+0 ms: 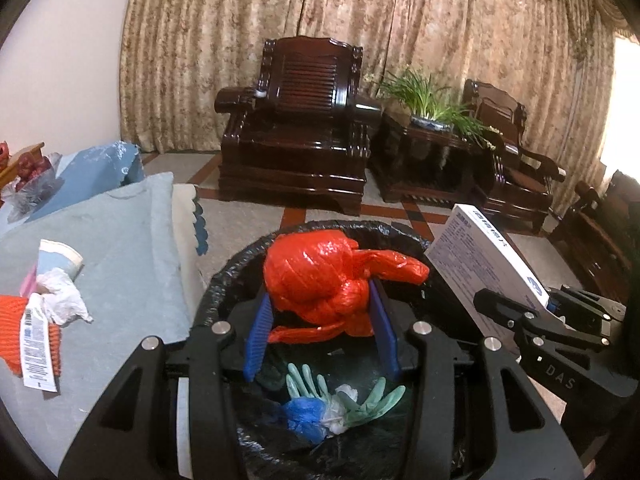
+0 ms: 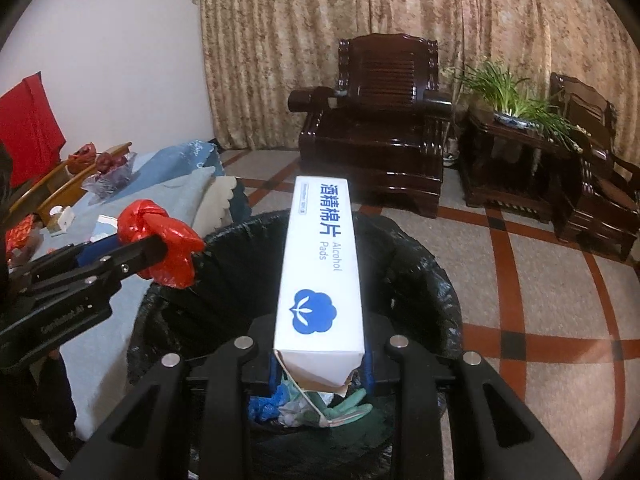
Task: Collect trash
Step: 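Carry the alcohol-pads box and red bag over the bin with both tools, then open both tools to drop the box and red bag into the bin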
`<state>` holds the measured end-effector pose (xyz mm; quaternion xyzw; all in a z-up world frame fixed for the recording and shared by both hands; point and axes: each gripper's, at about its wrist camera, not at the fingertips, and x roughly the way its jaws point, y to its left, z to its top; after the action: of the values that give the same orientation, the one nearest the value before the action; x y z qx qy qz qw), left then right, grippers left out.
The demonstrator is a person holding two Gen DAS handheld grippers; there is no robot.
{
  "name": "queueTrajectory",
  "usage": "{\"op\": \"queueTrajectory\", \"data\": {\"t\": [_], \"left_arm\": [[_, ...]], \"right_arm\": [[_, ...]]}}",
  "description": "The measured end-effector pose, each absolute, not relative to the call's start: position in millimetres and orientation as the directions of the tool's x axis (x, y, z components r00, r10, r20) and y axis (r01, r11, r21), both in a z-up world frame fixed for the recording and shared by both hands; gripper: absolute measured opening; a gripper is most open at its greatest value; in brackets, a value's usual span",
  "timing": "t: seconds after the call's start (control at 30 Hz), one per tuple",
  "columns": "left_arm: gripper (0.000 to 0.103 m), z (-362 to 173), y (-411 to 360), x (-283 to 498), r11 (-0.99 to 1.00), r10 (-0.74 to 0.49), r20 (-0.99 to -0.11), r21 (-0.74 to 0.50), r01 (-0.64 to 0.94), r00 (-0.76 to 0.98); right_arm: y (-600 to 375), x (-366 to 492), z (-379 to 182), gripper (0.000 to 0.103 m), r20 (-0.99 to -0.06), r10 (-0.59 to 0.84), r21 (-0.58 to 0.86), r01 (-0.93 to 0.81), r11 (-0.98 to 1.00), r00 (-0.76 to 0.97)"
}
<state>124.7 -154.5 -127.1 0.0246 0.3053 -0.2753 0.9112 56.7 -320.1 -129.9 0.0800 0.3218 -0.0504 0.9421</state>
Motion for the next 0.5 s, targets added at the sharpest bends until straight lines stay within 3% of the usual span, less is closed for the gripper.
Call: {"op": "queueTrajectory", "data": {"t": [0.1, 0.2, 0.27, 0.4, 0.43, 0.5], "left_arm": [[0.048, -133, -160, 129, 0.839, -0.498, -0.585, -0.138, 0.526, 0.640], [0.058, -136, -161, 130, 0.831, -0.513, -0.592, -0.159, 0.534, 0.622], [0.068, -136, -163, 132, 0.825, -0.522, -0.597, -0.172, 0.538, 0.609], [0.077, -135, -153, 131, 0.835, -0.513, -0.590, -0.174, 0.523, 0.623], [0.080, -133, -150, 130, 0.839, -0.508, -0.587, -0.171, 0.516, 0.631], [0.083, -129, -139, 128, 0.852, -0.491, -0.578, -0.162, 0.498, 0.652]], "right_arm": [[-323, 57, -136, 0.030, -0.625, -0.049, 0.115, 0.154, 0.981, 0.779], [-323, 56, -141, 0.031, -0.637, -0.055, 0.111, 0.162, 0.981, 0.769], [-323, 54, -144, 0.052, -0.644, -0.066, 0.105, 0.174, 0.979, 0.762], [-326, 49, -146, 0.075, -0.641, -0.077, 0.103, 0.186, 0.977, 0.764], [-324, 48, -145, 0.086, -0.638, -0.078, 0.104, 0.186, 0.977, 0.766], [-323, 44, -142, 0.092, -0.619, -0.076, 0.114, 0.184, 0.976, 0.782]]}}
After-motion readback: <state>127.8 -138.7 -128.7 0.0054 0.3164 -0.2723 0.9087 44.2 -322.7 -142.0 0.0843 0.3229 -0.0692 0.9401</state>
